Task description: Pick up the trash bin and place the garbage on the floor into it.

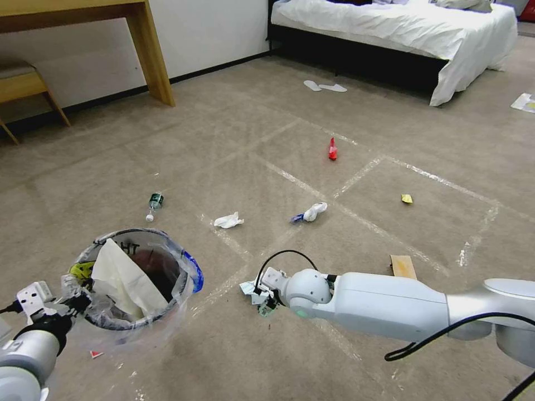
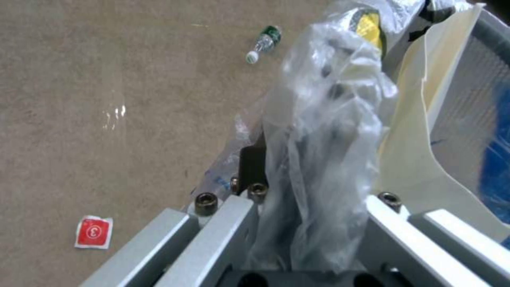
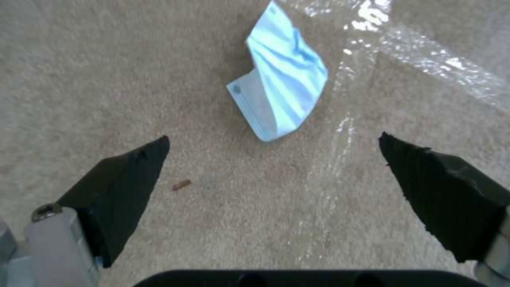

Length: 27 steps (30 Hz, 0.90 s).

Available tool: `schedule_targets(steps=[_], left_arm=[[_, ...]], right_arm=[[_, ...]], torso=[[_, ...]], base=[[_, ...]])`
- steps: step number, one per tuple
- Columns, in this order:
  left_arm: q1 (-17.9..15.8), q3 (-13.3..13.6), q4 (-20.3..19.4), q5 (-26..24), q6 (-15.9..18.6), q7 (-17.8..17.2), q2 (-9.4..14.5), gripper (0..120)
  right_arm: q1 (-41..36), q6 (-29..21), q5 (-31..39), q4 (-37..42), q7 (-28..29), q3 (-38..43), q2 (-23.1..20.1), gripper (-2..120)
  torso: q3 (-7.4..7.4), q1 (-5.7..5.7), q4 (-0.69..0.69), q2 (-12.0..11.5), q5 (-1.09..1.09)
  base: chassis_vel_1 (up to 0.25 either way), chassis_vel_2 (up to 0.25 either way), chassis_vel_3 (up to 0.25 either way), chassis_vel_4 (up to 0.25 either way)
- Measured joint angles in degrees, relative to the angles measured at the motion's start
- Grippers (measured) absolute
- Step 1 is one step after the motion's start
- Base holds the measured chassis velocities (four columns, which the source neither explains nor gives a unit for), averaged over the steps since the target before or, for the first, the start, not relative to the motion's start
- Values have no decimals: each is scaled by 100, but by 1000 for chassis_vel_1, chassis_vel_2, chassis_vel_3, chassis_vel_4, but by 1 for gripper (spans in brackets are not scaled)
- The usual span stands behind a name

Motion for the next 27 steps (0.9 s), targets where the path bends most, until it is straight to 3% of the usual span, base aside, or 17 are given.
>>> schedule_targets(steps=[7,12,23,27], left_arm=[[6,-32,12,-31,-3,0,30,1],[46,-52,13,-54,-4,-4,40,1],[99,-68,0,-48,-16,-13,1,1],[94,-57,0,-32,-23,-13,-22,1]], right_arm=[[-214,205,-497,-666,-154,-13,440,100],[-417,685,-1152,-1580,-444,97,985,100],[-656,930,-1665,-2262,-574,239,1182,95],[-700,964,-1676,-2346,-574,260,1191,85]], torso=[[0,0,0,0,0],[0,0,2,0,1],[0,0,1,0,1],[0,0,1,0,1]], base=[[0,0,0,0],[0,0,0,0],[0,0,0,0],[0,0,0,0]])
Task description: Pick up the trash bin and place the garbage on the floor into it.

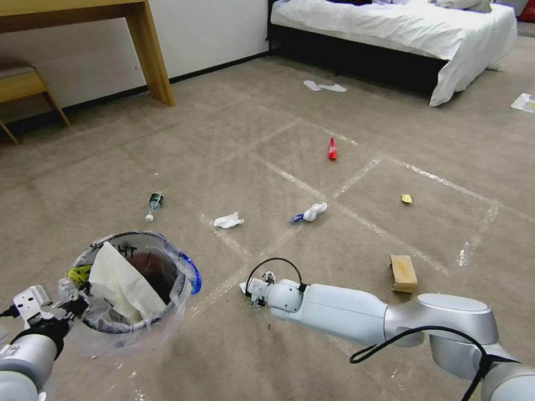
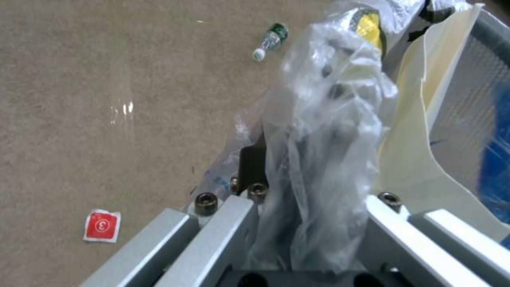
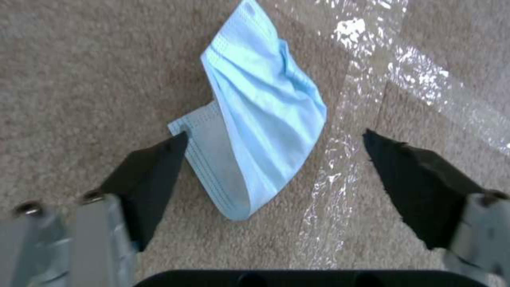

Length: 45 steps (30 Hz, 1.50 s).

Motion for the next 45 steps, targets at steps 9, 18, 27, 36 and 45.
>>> schedule_targets(steps=[9,18,27,36,45], left_arm=[[-6,2,-1,4,-15,0,-1,1],[1,3,-6,2,-39,2,0,1],[-5,53,-10,11,-47,11,-36,1],[6,49,-20,20,-51,11,-45,1],[-9,57,14,18,-44,-17,17,1]], right_arm=[[-109,92,7,-176,1,5,59,57],[-287,221,-3,-364,10,11,91,22],[-352,452,-16,-517,115,22,130,0],[-360,525,198,-321,335,148,88,0],[-200,454,681,799,633,438,-522,0]], torso=[[0,0,0,0,0],[0,0,0,0,0],[0,0,0,0,0],[0,0,0,0,0],[0,0,0,0,1]], base=[[0,0,0,0],[0,0,0,0],[0,0,0,0],[0,0,0,0],[0,0,0,0]])
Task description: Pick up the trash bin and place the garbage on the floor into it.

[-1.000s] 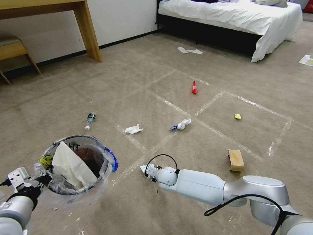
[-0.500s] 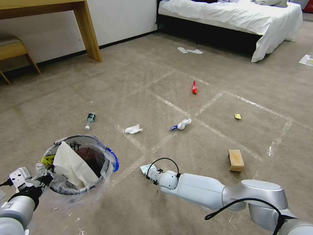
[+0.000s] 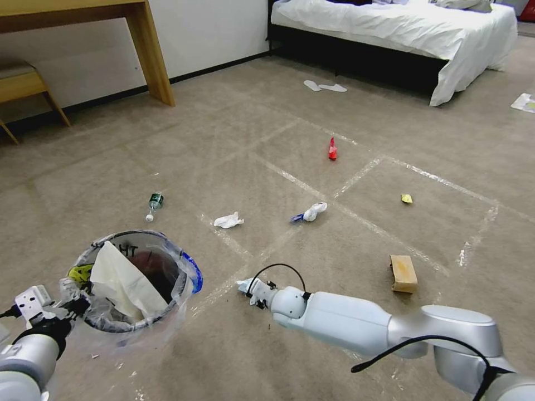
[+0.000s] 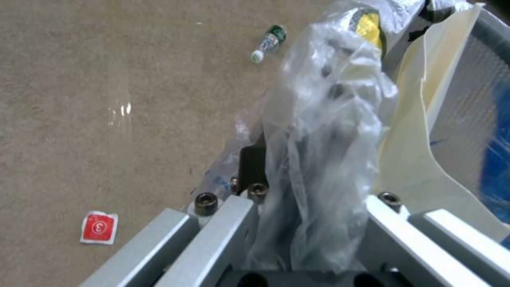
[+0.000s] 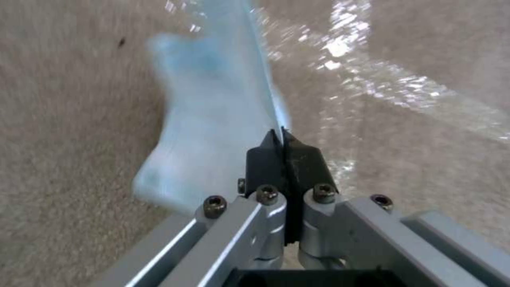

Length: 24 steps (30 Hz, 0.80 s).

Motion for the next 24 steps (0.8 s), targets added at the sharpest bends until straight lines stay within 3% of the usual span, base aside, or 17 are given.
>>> schedule_targets(steps=[11,16,24], left_arm=[[0,50,36,-102,33,-38,106,1],[15,98,5,-253,79,-90,154,1],[107,121,-93,-473,137,-136,285,1]], right_arm=[[-40,-26,270,1453,319,940,-1185,0],[-497,235,209,2625,381,2101,-1696,0],[-959,881,651,3765,156,3859,-2014,0]], torso=[[0,0,-1,0,1],[0,0,0,0,1],[0,0,-1,0,1]], base=[[0,0,0,0],[0,0,0,0],[0,0,0,0]])
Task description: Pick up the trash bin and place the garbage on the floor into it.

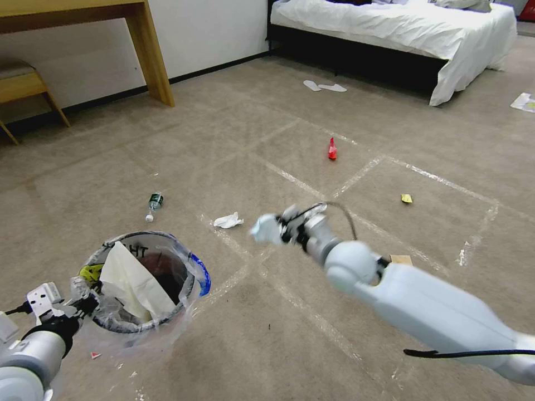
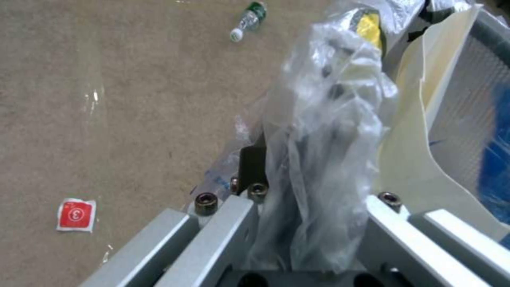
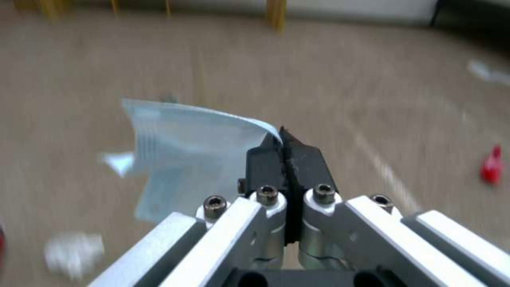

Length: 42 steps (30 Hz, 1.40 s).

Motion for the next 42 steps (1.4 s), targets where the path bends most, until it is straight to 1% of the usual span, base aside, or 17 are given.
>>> schedule_targets(steps=[3,6,7,9,10,12,13,15,16,18,19,21,26,30,35,40,42], left_arm=[[4,0,-13,-41,9,-11,22,1],[4,48,-50,-122,44,-37,63,1],[4,48,-50,-122,44,-37,63,1],[5,78,-65,-158,57,-41,83,1],[5,78,-65,-158,57,-41,83,1],[3,97,-83,-206,71,-42,112,1],[3,97,-83,-206,71,-42,112,1],[-5,108,-99,-238,74,-44,127,1],[-5,108,-99,-238,74,-44,127,1],[-6,123,-102,-252,77,-44,151,1],[-6,123,-102,-252,77,-44,151,1],[-25,165,-102,-266,79,-45,171,1],[-55,229,-102,-295,79,-50,194,1],[-58,231,-96,-324,80,-55,248,1],[-112,211,-55,-433,80,-93,341,1],[-159,236,-10,-443,80,-104,337,1],[-163,257,2,-444,80,-105,315,1]], right_arm=[[-2,114,126,163,-42,191,-11,0],[130,310,800,807,-66,651,45,0],[130,310,800,807,-66,651,45,0],[280,552,1188,1110,-133,732,94,0],[280,552,1188,1110,-133,732,94,0],[403,857,1531,1282,-346,666,193,0],[403,857,1531,1282,-346,666,193,0],[431,1056,1803,1350,-497,551,308,0],[431,1056,1803,1350,-497,551,308,0],[378,1300,1894,1350,-726,424,399,0],[378,1300,1894,1350,-726,424,399,0],[337,1539,1969,1325,-977,275,418,0],[363,1766,2185,1369,-1254,36,475,0],[436,1765,2278,1414,-1256,-144,546,0],[618,1582,2323,1462,-1115,-695,546,0],[704,1458,2248,1493,-1033,-1093,470,0],[809,1382,2206,1495,-952,-1398,463,0]], torso=[[0,0,0,0,-1],[0,0,0,0,-2],[0,0,0,0,-2],[0,0,0,0,-2],[0,0,0,0,-2],[0,0,0,0,-2],[0,0,0,0,-2],[0,0,1,0,-2],[0,0,1,0,-2],[0,0,1,0,-2],[0,0,1,0,-2],[0,0,1,0,-1],[0,0,0,0,-1],[0,0,0,0,-1],[0,0,1,0,-1],[0,0,0,0,-1],[0,0,0,0,-1]], base=[[0,0,0,0],[0,0,0,0],[0,0,0,0],[0,0,0,0],[0,0,0,0],[0,0,0,0],[0,0,0,0],[0,0,0,0],[0,0,0,0],[0,0,0,0],[0,0,0,0],[0,0,0,0],[0,0,0,0],[0,0,0,0],[0,0,0,0],[0,0,0,0],[0,0,0,0]])
